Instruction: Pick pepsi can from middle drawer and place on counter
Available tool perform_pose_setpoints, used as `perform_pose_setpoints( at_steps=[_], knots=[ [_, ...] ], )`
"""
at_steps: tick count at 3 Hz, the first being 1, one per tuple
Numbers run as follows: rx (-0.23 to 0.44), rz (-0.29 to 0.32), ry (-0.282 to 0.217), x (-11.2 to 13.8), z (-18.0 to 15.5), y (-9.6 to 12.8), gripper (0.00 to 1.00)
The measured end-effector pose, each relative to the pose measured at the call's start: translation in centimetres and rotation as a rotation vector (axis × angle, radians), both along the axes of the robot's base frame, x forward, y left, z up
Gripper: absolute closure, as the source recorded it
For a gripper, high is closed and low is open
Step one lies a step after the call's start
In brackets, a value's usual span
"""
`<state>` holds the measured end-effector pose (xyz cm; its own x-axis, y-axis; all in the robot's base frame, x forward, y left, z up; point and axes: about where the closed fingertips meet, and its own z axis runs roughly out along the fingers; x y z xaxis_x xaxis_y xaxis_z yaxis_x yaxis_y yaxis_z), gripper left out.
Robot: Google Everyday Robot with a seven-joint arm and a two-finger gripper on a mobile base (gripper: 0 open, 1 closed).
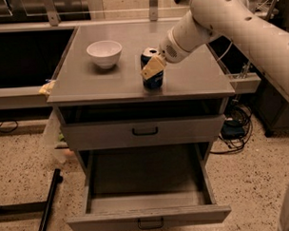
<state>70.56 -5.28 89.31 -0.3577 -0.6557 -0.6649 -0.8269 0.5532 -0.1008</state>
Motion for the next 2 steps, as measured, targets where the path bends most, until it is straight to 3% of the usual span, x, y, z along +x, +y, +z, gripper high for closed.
perform_pose_setpoints(
  at_steps=[1, 2],
  knots=[
    [0.038, -0.017, 0.000, 0.22, -1.13, -0.20, 1.00],
    [0.038, -0.017, 0.000, 0.22, -0.87, -0.20, 0.80]
  ],
)
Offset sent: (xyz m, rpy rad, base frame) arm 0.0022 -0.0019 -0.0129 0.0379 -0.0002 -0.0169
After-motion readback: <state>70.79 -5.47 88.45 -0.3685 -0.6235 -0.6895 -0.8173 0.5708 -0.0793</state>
